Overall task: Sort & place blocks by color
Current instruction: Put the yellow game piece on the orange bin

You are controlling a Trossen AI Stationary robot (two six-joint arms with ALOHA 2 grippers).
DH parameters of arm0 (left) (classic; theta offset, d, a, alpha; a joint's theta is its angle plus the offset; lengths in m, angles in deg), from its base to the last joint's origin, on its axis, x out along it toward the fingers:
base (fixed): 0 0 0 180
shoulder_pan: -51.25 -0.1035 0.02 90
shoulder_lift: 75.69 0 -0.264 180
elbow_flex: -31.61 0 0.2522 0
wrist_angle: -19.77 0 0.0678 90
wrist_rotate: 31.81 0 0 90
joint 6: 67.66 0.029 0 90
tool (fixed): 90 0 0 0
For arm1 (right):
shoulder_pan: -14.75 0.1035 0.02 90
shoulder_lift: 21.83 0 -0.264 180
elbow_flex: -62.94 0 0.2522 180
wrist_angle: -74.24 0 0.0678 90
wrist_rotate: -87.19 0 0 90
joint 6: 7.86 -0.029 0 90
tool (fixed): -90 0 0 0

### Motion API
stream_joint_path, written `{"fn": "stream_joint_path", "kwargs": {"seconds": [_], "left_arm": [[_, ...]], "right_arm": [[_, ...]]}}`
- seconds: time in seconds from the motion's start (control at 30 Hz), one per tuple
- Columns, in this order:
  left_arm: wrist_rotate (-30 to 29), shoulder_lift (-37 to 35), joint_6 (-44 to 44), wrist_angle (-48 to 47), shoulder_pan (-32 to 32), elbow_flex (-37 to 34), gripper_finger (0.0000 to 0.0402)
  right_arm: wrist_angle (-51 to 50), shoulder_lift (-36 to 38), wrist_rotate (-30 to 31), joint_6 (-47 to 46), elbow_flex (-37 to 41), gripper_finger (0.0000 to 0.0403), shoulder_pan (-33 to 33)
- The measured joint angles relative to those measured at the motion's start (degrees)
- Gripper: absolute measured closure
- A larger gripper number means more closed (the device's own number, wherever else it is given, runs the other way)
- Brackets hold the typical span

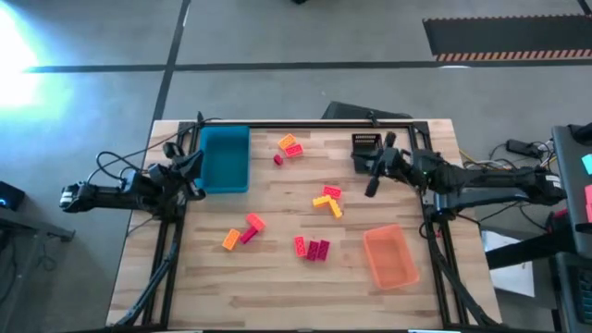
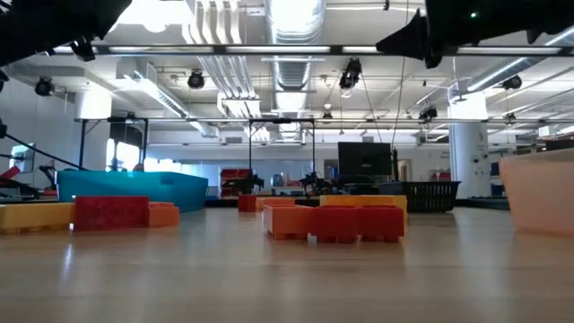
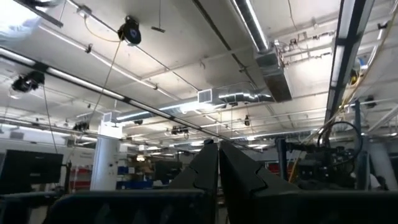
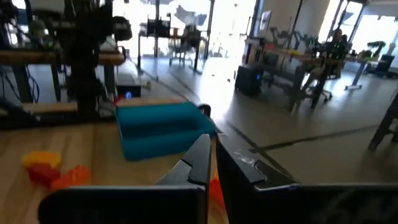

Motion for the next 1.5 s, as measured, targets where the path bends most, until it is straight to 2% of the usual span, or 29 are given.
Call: {"fn": "stream_joint_path", "kwargs": {"seconds": [0.23, 0.5, 0.73, 0.93, 1.17, 1.5], "left_arm": [[-0.01, -0.03, 6.03, -0.01, 0.01, 0.86, 0.0402], [0.0, 0.97, 6.11, -0.6, 0.01, 0.73, 0.0402], [0.0, 2.04, 6.1, -0.51, 0.02, 0.77, 0.0402], [0.0, 2.16, 6.07, -0.49, 0.03, 0.79, 0.0402], [0.01, 2.23, 6.06, -0.53, 0.03, 0.82, 0.0402], [0.02, 2.21, 6.05, -0.51, 0.03, 0.84, 0.0402]], "right_arm": [[-2.96, -7.75, 0.48, 1.38, -9.47, 0.0374, 0.0], [-16.99, -17.63, 0.33, -0.14, -21.24, 0.0284, 0.11], [-32.04, -29.95, -7.37, -1.18, -32.77, 0.0239, 0.52], [-43.26, -41.32, -10.97, -0.49, -40.57, 0.0234, 0.64], [-55.99, -52.68, -13.0, 0.46, -45.0, 0.0239, 2.43], [-57.1, -63.85, -12.52, 5.88, -49.17, 0.0261, 4.51]]}}
